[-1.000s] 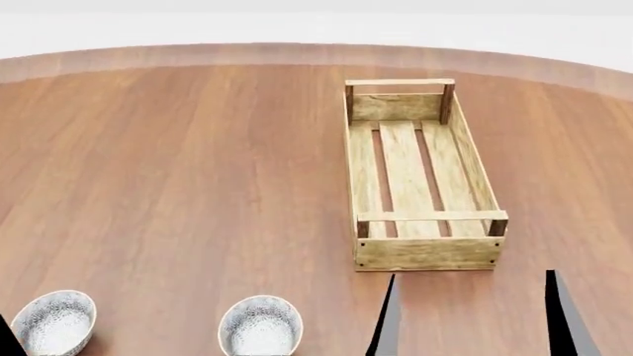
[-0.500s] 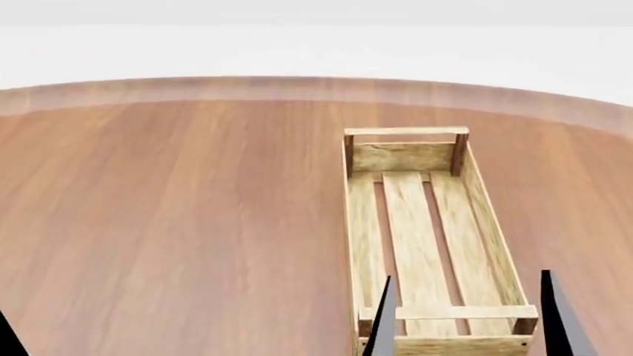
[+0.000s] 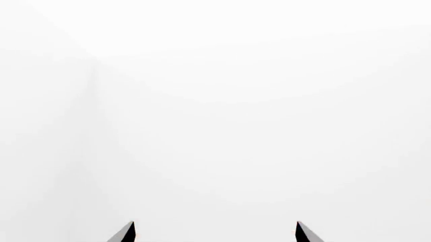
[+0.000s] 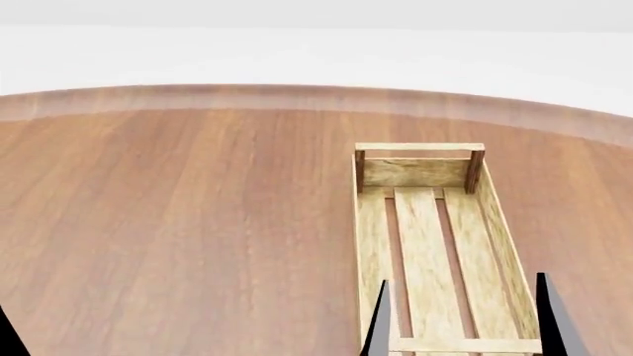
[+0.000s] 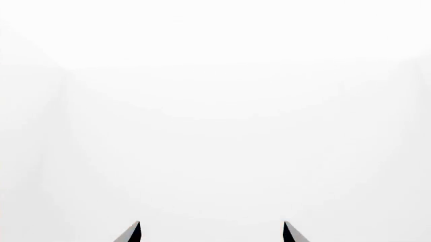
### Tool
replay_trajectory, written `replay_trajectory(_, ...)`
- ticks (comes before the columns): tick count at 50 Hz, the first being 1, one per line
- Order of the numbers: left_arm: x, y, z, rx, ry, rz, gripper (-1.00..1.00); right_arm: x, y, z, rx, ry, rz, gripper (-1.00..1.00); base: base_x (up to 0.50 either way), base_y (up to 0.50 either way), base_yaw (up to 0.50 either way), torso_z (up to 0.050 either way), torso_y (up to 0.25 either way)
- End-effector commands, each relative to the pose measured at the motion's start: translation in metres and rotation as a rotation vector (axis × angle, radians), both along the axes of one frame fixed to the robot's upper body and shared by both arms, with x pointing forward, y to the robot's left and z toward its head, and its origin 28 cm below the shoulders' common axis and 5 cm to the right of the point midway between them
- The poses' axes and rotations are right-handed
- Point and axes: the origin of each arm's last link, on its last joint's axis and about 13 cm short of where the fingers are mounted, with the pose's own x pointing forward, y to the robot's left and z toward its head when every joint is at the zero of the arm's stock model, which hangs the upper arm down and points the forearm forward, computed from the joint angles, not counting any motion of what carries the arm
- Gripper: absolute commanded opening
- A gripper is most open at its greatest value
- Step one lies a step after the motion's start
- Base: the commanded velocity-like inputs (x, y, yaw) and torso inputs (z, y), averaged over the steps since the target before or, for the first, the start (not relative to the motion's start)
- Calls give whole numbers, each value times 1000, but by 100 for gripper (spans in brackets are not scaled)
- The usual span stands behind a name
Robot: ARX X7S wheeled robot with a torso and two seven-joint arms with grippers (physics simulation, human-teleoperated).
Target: Stack the right bowl on the left bowl and place them in the tray.
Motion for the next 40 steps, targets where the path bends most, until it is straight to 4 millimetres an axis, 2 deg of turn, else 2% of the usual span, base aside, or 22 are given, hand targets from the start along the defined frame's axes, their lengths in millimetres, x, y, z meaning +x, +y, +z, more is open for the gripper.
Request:
replay_trajectory(1, -1, 2, 1, 13, -18, 23, 100, -1, -1, -1, -30, -25, -8, 100, 0, 0, 0, 0, 0)
replay_trajectory(8, -1, 2, 1, 14, -19, 21, 100, -1, -1, -1, -17, -24, 3, 100, 1, -41, 0, 0, 0)
replay_trajectory(32, -1, 3, -2, 14, -11, 19, 100, -1, 0, -2, -14, -23, 4, 100, 16, -500, 0, 0, 0)
replay_trajectory(40, -1, 3, -2, 12, -10, 21, 100, 0, 0, -2, -10, -10, -2, 100, 0, 0, 0, 0, 0)
